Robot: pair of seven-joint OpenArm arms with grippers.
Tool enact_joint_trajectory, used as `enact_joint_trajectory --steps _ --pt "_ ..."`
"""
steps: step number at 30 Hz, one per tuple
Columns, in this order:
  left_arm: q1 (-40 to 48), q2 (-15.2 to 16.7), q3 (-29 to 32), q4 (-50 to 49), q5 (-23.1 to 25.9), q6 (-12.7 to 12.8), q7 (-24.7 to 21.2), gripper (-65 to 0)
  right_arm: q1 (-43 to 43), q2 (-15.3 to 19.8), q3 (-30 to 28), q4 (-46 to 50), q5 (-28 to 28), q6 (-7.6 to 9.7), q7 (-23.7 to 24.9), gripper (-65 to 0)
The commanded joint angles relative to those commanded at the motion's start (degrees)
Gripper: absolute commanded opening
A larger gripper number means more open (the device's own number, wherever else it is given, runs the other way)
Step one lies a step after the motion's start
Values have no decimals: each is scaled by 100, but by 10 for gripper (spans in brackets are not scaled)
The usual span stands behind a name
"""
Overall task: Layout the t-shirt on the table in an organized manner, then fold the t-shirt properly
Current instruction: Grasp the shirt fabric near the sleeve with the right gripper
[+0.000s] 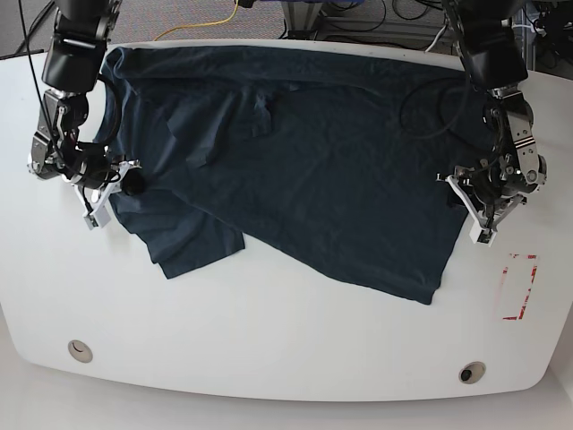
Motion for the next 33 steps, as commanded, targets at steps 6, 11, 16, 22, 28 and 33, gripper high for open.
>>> enact_joint_trajectory --steps 6,11,16,22,28,33 --pt "158 -44 -360 0 0 0 0 -413 730 193 -844 -1002 0 0 615 -623" --pt "176 -35 -659 0 0 0 9 -413 1292 246 -1407 -1547 -176 0 1108 -623" --pt "343 -35 -747 88 0 -9 9 -413 1749 229 -1653 -1934 -782 0 1512 -623" --pt "475 -26 -756 325 0 -9 18 -413 2040 132 -1644 -2048 -1618 0 1837 -621" --pt "510 79 -756 571 0 -9 26 -413 2084 158 -1635 -1925 -1758 0 1837 -612" --pt "642 114 -756 791 0 -9 26 -413 1916 281 -1591 -1319 -1530 0 1591 -458"
